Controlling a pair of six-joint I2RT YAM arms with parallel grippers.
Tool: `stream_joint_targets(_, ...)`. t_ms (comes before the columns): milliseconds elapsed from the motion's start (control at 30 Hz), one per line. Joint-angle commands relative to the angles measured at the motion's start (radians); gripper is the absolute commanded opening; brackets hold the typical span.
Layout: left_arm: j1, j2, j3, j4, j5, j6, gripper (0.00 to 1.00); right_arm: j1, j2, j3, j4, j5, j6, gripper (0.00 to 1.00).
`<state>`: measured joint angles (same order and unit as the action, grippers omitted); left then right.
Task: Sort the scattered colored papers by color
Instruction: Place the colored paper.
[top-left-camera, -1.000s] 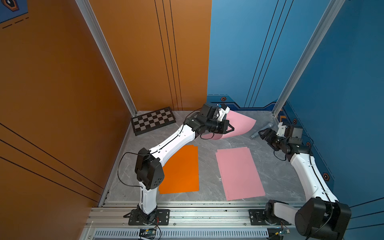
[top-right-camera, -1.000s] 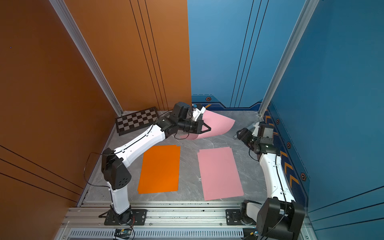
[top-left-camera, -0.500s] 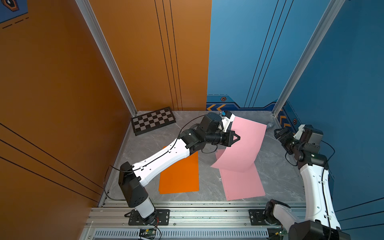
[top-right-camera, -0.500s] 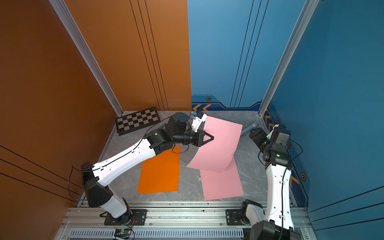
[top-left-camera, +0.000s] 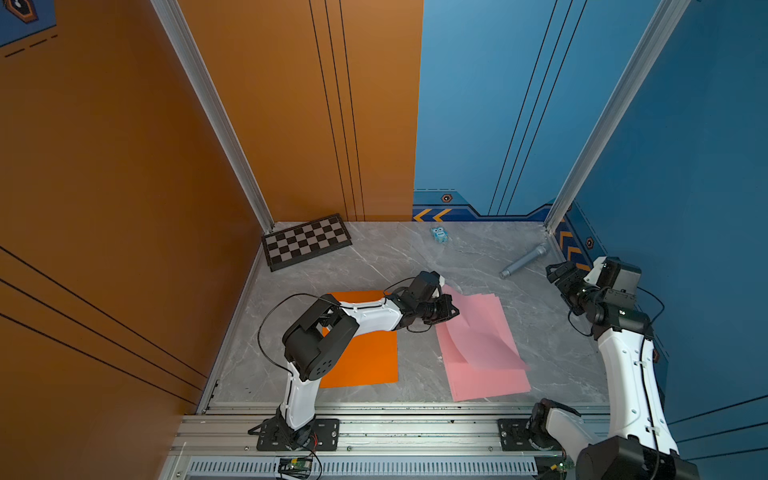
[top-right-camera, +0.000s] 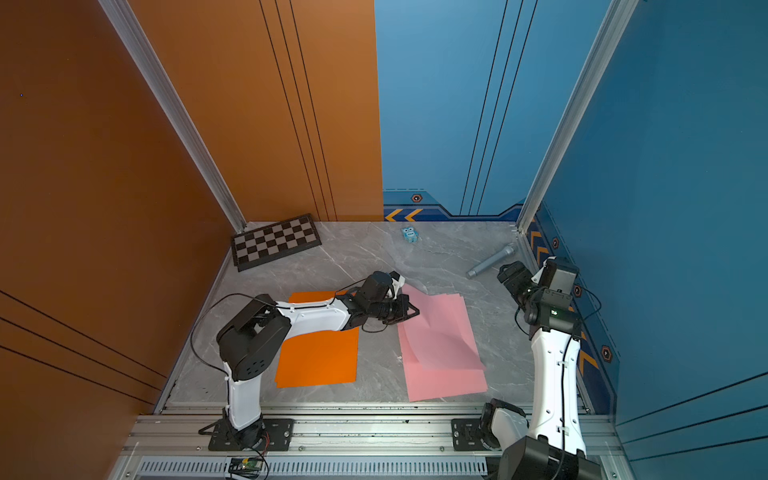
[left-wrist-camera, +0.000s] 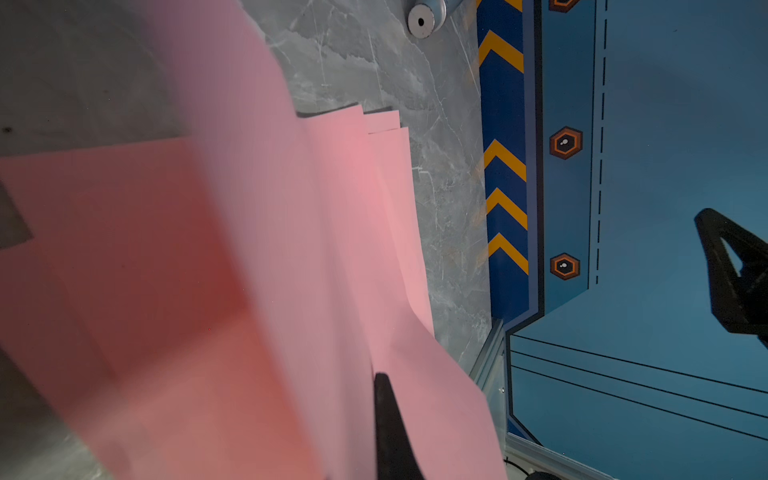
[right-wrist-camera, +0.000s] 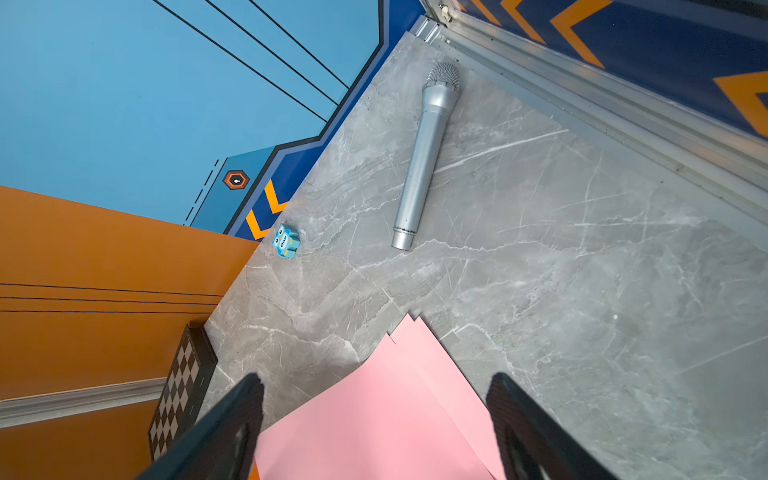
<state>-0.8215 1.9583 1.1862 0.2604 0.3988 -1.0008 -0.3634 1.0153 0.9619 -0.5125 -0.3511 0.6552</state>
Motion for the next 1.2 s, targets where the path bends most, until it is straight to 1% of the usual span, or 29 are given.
stream_joint_targets(0,-0.010,-0.006,-0.017,0.077,-0.037,-0.012,0.00,0.001,-0.007,-0.033,0.025,-0.032,-0.002,0.87)
stream_joint_targets(167,-0.036,0.021,-0.026,0.077,-0.072,0.007,0.00,0.012,-0.009,-0.065,0.038,-0.042,-0.007,0.86)
stream_joint_targets(267,-0.035,0.039,-0.028,0.077,-0.069,-0.002,0.00,0.015,-0.012,-0.075,0.040,-0.048,-0.011,0.86)
stream_joint_targets(533,-0.040,0.042,-0.061,0.080,-0.119,-0.020,0.00,0.041,-0.011,-0.090,0.046,-0.052,-0.016,0.86)
stream_joint_targets(733,-0.050,0.082,-0.065,0.157,-0.115,-0.073,0.00,0.063,-0.005,-0.100,0.054,-0.046,-0.014,0.86)
stream_joint_targets(867,-0.060,0.094,-0.059,0.157,-0.128,-0.081,0.00,0.067,-0.005,-0.104,0.054,-0.043,-0.016,0.86)
stream_joint_targets(1133,-0.051,0.095,-0.074,0.158,-0.120,-0.092,0.00,0.069,-0.001,-0.115,0.058,-0.042,-0.020,0.86)
stream_joint_targets(1167,-0.050,0.097,-0.073,0.157,-0.119,-0.094,0.07,0.069,0.001,-0.117,0.058,-0.042,-0.020,0.86)
